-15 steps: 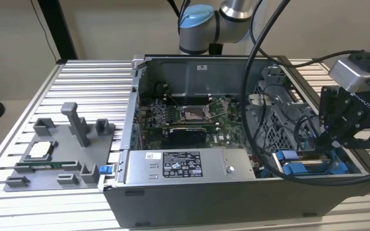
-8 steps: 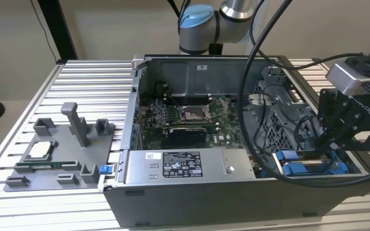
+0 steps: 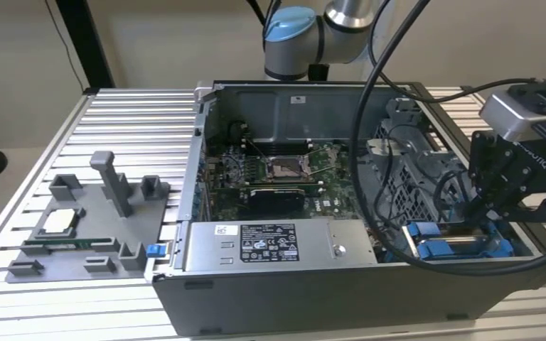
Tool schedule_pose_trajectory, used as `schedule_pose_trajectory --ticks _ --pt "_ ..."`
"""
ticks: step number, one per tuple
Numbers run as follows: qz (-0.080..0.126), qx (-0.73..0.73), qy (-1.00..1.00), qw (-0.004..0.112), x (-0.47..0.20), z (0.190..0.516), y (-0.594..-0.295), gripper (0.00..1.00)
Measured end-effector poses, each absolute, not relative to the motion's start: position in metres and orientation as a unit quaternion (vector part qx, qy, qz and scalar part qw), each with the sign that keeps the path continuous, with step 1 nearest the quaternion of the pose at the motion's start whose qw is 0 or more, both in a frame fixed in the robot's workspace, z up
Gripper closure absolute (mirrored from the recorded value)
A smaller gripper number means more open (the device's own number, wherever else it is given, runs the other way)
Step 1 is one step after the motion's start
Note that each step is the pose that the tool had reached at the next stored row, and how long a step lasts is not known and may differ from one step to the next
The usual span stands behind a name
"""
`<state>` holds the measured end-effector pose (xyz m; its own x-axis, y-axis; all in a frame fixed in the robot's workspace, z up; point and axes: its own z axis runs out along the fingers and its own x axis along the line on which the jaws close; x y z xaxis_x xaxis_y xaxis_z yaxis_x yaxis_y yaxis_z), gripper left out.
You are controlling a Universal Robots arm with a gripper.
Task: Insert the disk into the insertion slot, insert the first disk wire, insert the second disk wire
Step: 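Insert the first disk wire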
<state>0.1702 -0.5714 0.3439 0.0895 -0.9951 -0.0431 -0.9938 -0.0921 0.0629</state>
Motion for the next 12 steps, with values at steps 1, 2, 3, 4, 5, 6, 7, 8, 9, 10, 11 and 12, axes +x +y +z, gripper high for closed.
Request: schedule_pose_trajectory --ticks 1,2,3,4,5,6,7,8,9,10,11,12 --pt "-0.037 0.738 -0.674 0.009 0.1702 0.3439 -0.5714 1.00" --pt "-0.037 0.737 -0.675 0.009 0.1700 0.3439 -0.5714 1.00" --pt "-0.037 0.736 -0.675 0.009 0.1698 0.3439 -0.5714 1.00" --pt "-0.037 0.736 -0.676 0.008 0.1696 0.3438 -0.5713 1.00" --pt "-0.037 0.735 -0.677 0.008 0.1695 0.3437 -0.5713 1.00" --pt "-0.037 0.734 -0.678 0.008 0.1693 0.3435 -0.5713 1.00" --pt "-0.037 0.733 -0.679 0.008 0.1693 0.3434 -0.5713 1.00" --pt "-0.037 0.733 -0.680 0.008 0.1692 0.3433 -0.5713 1.00" --pt "-0.037 0.731 -0.681 0.008 0.1692 0.3430 -0.5713 1.00" --pt "-0.037 0.730 -0.682 0.008 0.1692 0.3427 -0.5713 1.00" --pt "-0.037 0.729 -0.683 0.008 0.1692 0.3424 -0.5713 1.00" --pt "-0.037 0.728 -0.685 0.008 0.1692 0.3421 -0.5713 1.00"
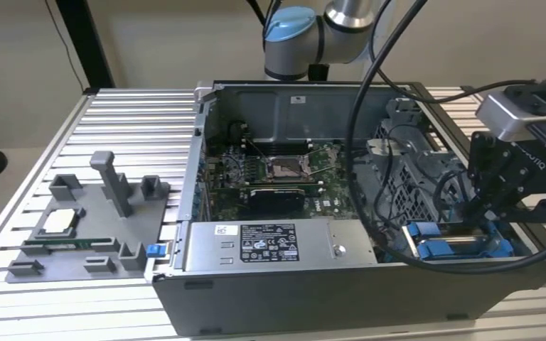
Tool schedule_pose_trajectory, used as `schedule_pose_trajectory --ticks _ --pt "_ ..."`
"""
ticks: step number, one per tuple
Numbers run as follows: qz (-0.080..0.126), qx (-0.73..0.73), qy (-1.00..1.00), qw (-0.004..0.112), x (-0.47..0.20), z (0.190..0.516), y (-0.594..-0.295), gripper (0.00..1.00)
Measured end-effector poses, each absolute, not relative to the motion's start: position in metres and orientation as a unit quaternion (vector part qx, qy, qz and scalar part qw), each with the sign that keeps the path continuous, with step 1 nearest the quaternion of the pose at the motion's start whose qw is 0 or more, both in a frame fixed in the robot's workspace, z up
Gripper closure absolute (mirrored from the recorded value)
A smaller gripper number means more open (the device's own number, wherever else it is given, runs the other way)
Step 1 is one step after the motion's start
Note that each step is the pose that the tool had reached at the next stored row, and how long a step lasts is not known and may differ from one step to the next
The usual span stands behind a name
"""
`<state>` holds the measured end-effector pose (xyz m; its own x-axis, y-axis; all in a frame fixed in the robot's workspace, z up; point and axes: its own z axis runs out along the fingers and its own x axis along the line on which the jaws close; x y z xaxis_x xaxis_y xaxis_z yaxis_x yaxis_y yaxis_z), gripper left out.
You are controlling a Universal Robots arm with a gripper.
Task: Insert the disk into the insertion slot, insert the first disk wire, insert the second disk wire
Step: 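Insert the first disk wire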
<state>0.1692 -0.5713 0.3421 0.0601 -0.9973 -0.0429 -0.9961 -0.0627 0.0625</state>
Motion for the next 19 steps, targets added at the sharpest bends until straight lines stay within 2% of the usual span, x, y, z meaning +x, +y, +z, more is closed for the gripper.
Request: schedule_pose_trajectory --ticks 19 --pt "-0.037 0.715 -0.698 0.007 0.1692 0.3369 -0.5704 1.00"
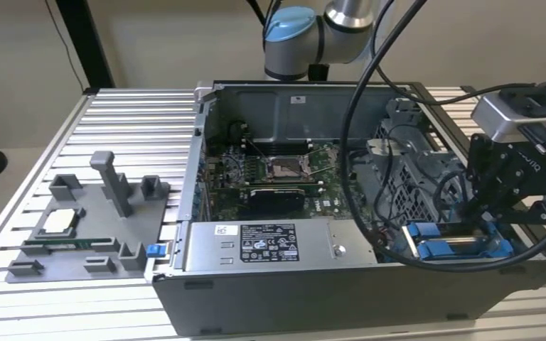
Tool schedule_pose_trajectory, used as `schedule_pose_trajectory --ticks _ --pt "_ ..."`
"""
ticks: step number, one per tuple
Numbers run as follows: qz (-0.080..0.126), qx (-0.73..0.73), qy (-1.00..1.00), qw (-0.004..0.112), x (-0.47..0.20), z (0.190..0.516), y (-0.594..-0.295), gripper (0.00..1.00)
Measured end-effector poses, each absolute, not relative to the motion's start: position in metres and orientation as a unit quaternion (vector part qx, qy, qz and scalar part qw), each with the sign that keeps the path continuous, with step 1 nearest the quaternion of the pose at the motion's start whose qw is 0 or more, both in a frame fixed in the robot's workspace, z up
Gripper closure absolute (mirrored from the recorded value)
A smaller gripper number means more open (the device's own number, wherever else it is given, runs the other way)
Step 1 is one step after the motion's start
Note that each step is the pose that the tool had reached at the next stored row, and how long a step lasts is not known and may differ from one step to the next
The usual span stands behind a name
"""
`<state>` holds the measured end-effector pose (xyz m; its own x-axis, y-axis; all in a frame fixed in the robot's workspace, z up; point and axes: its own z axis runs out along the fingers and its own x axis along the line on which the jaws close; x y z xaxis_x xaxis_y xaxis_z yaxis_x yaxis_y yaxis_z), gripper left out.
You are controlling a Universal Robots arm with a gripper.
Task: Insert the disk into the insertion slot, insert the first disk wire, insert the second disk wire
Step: 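Insert the first disk wire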
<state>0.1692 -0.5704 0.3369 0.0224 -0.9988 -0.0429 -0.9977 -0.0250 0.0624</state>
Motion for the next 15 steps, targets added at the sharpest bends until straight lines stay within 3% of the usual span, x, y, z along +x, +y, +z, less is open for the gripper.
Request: schedule_pose_trajectory --ticks 15 --pt "-0.037 0.714 -0.699 0.007 0.1692 0.3302 -0.5702 1.00"
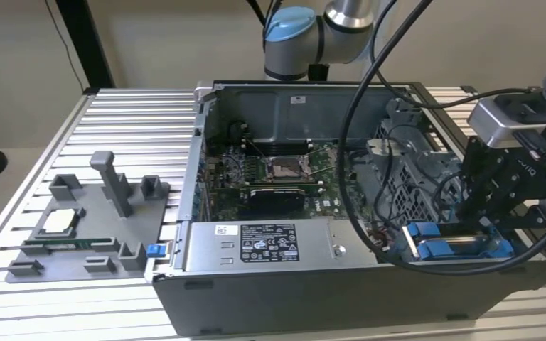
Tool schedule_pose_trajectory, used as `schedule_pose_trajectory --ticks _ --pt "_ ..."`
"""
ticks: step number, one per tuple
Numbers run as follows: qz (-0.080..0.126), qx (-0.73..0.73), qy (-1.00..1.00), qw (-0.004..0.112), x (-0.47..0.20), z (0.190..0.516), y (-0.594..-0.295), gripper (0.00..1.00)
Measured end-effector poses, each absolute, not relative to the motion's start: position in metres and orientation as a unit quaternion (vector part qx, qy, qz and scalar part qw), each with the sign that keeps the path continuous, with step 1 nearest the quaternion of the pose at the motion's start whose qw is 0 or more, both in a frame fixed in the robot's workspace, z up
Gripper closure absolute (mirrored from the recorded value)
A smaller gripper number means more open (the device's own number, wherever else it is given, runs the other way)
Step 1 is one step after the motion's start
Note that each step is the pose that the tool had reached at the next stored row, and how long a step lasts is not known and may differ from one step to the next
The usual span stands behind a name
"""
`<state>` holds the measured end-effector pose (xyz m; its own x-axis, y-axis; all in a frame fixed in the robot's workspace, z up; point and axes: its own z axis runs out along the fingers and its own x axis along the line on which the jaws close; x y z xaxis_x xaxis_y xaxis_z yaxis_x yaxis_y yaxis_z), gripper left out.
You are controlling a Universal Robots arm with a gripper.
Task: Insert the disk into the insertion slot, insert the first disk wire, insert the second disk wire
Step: 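Insert the first disk wire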
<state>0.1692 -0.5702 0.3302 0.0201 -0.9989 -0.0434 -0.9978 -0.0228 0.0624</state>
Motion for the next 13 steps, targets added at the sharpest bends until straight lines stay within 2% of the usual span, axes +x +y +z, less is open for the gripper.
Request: schedule_pose_trajectory --ticks 13 --pt "-0.037 0.714 -0.699 0.007 0.1692 0.3348 -0.5702 1.00"
